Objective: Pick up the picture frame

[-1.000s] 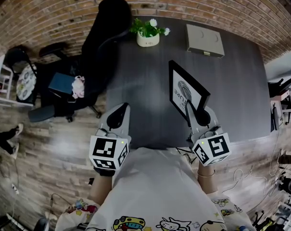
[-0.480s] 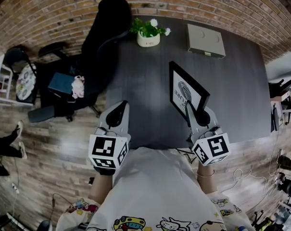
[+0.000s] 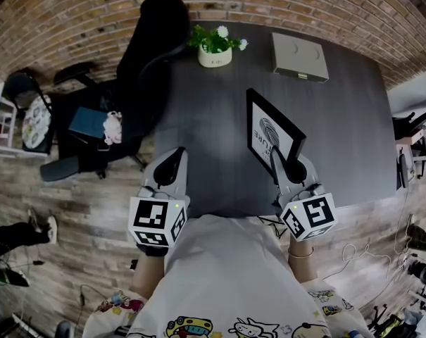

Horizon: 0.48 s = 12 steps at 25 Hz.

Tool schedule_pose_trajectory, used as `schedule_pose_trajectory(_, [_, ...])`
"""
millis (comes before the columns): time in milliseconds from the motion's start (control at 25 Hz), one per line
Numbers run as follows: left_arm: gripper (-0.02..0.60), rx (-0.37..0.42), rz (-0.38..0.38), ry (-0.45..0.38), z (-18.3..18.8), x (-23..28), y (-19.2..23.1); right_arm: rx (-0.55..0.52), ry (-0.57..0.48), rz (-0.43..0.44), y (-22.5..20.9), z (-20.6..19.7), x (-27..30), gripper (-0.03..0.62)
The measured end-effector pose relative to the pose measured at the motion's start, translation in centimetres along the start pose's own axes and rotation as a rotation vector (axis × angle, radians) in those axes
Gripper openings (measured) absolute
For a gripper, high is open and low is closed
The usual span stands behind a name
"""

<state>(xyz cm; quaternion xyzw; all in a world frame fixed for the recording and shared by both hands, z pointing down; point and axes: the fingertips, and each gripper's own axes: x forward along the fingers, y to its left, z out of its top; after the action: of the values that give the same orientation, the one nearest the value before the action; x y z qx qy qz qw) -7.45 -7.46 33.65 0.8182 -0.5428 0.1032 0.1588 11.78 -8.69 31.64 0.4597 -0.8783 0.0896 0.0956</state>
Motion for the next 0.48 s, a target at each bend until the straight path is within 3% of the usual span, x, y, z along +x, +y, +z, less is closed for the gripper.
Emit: schedule_pose_trajectory(480, [0.015, -0.003, 0.009, -0.002, -0.09, 0.08, 0.33, -0.002, 0.017, 0.003, -0.22, -0.59, 0.29, 0.012])
